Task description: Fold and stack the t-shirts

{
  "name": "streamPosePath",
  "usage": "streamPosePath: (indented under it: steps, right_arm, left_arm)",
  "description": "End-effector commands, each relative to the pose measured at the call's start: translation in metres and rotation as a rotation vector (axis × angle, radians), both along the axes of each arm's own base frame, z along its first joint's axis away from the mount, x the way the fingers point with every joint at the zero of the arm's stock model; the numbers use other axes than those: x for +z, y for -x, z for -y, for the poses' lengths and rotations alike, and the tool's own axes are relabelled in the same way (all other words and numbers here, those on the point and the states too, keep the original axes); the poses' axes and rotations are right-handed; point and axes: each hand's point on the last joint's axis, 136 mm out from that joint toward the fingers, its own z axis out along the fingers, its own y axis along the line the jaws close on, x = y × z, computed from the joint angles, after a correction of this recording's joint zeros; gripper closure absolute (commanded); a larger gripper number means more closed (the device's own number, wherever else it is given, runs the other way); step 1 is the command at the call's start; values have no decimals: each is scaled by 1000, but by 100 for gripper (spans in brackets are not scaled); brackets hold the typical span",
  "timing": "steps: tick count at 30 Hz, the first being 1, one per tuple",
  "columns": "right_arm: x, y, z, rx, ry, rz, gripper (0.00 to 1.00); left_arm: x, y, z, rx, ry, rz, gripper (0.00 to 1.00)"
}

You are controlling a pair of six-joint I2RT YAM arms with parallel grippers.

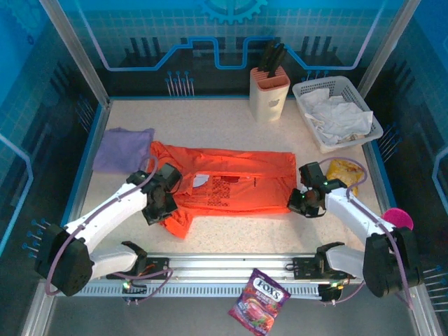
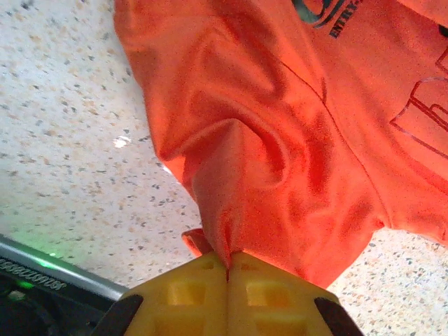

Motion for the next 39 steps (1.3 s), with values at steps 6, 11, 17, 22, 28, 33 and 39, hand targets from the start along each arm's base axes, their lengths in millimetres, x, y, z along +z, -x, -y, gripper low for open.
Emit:
streamPosePath:
  steps: [6,11,17,22,28,33,39]
  right_arm:
    - [10,-19,-1,77,-2,16,100]
    - [11,-37,-5,105,-34,22,100]
    - [10,-63,-5,124,-68,27,100]
    - [10,-85,-5,126,-101,25,100]
    - [6,-103,-1,108,-124,21,100]
    - [-1,-113,-3,98,-142,8,100]
    - [-3,-119,3,73,-142,11,100]
  left_arm:
    - [37,-33,-9,-136,-34,25,100]
    - [52,-64,-2,-165,25,76,100]
    - [66,-96,-4,-192,10,116,100]
    - [78,-120,-5,-207,16,152,100]
    - [94,-147,-10,-245,-26,183,100]
    - [97,-171,-6,-266,-32,208,100]
    - [104,-199,-15,-272,-81,239,100]
